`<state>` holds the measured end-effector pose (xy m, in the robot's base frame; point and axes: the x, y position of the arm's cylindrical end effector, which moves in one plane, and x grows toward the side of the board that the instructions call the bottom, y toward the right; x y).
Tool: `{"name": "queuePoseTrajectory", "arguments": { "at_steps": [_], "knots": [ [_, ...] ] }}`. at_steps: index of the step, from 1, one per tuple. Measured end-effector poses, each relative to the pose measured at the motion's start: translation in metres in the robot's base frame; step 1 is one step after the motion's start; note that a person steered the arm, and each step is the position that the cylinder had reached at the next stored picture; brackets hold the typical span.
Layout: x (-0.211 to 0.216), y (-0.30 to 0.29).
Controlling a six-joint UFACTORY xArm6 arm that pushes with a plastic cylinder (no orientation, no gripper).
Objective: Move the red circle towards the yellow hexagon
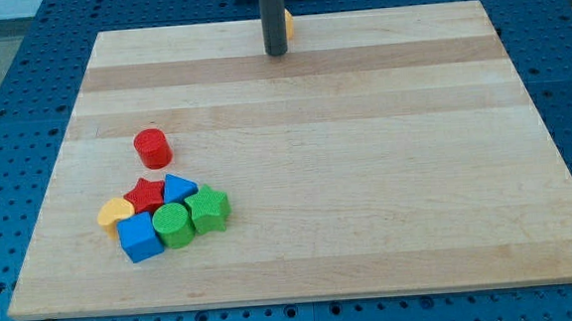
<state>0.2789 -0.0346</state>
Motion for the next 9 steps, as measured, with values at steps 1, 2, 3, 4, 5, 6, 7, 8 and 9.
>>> {"name": "queuePoseTrajectory", "arguments": {
  "at_steps": [1,2,3,4,5,6,7,8,9],
  "knots": [
    [0.028,-0.046],
    [0.042,-0.106],
    [0.06,-0.165],
    [0.087,-0.207],
    [0.12,-0.219],
    [0.155,-0.215],
    [0.18,-0.191],
    [0.186,-0.153],
    [0.179,-0.123]
  ]
}}
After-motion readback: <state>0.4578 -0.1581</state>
